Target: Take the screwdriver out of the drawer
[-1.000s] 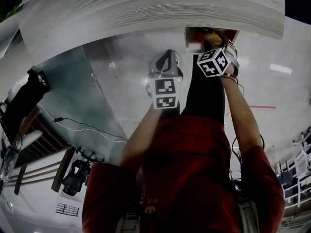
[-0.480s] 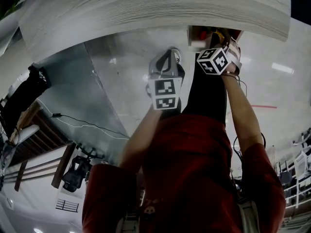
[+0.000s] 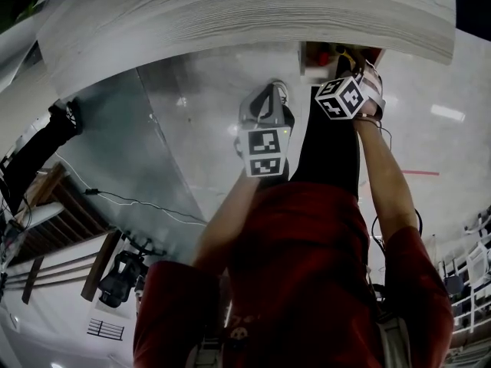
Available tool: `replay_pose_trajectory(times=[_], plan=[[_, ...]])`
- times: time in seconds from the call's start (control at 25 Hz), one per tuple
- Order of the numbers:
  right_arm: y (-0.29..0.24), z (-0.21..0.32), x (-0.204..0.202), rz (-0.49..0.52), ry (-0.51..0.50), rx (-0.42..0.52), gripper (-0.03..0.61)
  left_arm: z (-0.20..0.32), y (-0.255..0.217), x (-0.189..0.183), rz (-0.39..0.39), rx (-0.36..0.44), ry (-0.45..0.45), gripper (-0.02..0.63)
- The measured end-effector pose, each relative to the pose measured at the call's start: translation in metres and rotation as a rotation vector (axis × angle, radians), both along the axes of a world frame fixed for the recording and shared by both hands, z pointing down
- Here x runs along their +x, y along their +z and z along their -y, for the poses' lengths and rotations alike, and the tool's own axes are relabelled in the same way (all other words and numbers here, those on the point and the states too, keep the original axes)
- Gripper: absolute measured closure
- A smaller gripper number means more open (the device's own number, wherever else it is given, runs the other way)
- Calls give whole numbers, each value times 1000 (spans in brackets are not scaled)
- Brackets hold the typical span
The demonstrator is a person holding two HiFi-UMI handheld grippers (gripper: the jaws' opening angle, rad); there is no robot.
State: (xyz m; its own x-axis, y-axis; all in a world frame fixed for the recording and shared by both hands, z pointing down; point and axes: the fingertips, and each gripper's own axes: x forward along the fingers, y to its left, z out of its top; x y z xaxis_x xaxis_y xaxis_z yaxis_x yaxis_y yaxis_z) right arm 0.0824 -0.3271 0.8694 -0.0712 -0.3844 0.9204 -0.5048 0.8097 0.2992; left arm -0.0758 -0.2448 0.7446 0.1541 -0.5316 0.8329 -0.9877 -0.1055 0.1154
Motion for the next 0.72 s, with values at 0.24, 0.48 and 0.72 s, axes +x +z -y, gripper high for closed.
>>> replay_pose_trajectory(times=[0.24,0.48,0.72], plan=[[-21,2,2,57,19,-30,505,5,-14,2,-7,35,0,615],[-53,-8,5,91,63,-54,505,8,-44,4,-10,84,0,615],[-104,-34,1,193,173,-80,505,4,-91,-4,-12,159,11,615]])
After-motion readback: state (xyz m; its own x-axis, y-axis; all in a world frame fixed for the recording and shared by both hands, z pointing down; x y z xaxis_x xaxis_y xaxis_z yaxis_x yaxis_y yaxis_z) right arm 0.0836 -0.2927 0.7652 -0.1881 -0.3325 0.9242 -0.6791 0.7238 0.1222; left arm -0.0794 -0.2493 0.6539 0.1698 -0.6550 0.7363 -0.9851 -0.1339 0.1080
